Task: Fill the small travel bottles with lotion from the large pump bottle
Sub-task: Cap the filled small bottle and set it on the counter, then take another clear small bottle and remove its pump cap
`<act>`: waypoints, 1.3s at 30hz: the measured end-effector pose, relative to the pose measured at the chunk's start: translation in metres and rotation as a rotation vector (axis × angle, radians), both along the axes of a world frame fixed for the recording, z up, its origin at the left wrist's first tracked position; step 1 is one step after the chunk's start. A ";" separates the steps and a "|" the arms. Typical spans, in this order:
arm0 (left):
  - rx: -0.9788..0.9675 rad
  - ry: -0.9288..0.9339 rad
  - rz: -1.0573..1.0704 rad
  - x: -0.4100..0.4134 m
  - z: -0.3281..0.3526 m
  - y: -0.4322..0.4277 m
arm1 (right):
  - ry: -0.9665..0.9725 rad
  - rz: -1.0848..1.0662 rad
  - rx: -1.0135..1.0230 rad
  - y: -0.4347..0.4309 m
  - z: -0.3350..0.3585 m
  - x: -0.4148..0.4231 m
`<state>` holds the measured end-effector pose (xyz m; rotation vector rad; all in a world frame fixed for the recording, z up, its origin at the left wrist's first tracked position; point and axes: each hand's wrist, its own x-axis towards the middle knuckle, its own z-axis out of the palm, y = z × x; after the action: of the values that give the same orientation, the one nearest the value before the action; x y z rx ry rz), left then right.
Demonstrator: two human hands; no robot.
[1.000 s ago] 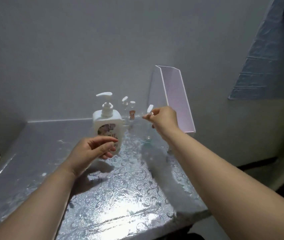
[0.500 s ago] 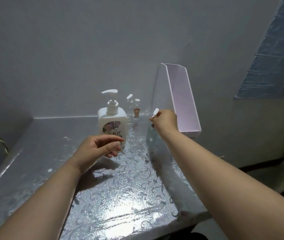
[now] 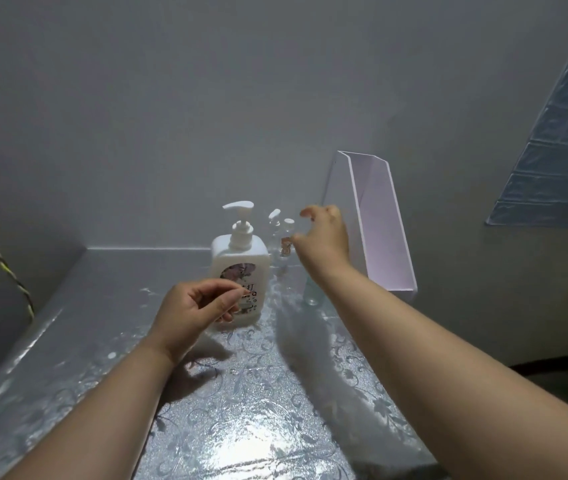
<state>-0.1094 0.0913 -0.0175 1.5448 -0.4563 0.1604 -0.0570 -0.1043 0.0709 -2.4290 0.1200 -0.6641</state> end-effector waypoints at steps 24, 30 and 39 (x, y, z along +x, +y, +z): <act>-0.032 -0.133 0.206 0.013 -0.006 0.009 | 0.455 0.111 -0.804 0.029 0.010 0.122; -0.013 -0.143 0.212 0.013 -0.006 0.008 | 0.135 0.089 -0.581 0.022 0.022 0.112; -0.070 -0.138 0.270 0.012 -0.006 0.010 | -0.442 0.118 -0.266 0.036 0.098 0.042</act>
<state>-0.0972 0.1017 -0.0237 1.5273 -0.3451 0.4894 -0.0149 -0.0682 0.1685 -2.4432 -0.3066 -1.2047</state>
